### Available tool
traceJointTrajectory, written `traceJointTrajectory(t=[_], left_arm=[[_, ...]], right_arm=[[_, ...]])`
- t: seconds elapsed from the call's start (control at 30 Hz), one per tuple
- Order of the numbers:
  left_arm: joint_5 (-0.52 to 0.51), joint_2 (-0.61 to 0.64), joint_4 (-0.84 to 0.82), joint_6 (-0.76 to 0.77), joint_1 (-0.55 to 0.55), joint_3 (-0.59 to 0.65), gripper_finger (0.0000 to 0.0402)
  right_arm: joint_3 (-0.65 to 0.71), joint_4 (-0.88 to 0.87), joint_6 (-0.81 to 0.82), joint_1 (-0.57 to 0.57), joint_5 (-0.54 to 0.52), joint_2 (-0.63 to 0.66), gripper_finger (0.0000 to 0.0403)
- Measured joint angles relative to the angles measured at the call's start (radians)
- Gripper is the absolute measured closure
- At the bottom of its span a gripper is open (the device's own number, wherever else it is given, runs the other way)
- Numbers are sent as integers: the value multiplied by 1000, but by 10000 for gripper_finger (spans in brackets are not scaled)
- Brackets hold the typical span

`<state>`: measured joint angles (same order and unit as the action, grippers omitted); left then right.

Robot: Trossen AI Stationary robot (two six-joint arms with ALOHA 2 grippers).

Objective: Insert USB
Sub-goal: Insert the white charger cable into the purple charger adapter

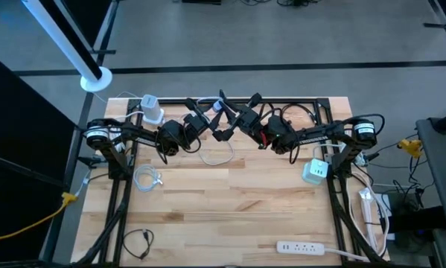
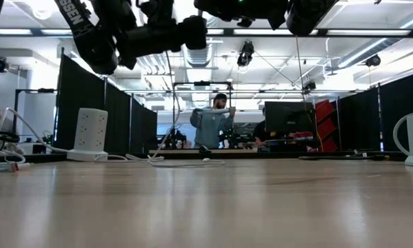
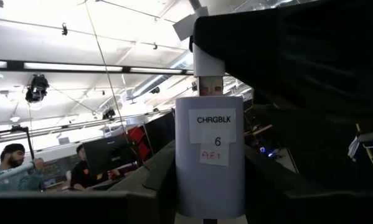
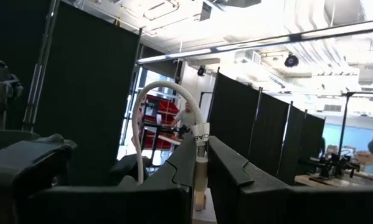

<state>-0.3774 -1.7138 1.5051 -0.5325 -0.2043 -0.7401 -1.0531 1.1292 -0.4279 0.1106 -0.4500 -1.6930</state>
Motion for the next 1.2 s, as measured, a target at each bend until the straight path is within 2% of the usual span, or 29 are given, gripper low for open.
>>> traceJointTrajectory(t=[1.2], left_arm=[[-8,0,-22,-1,-2,2,282]], right_arm=[[-1,31,-4,1,-77,-24,389]])
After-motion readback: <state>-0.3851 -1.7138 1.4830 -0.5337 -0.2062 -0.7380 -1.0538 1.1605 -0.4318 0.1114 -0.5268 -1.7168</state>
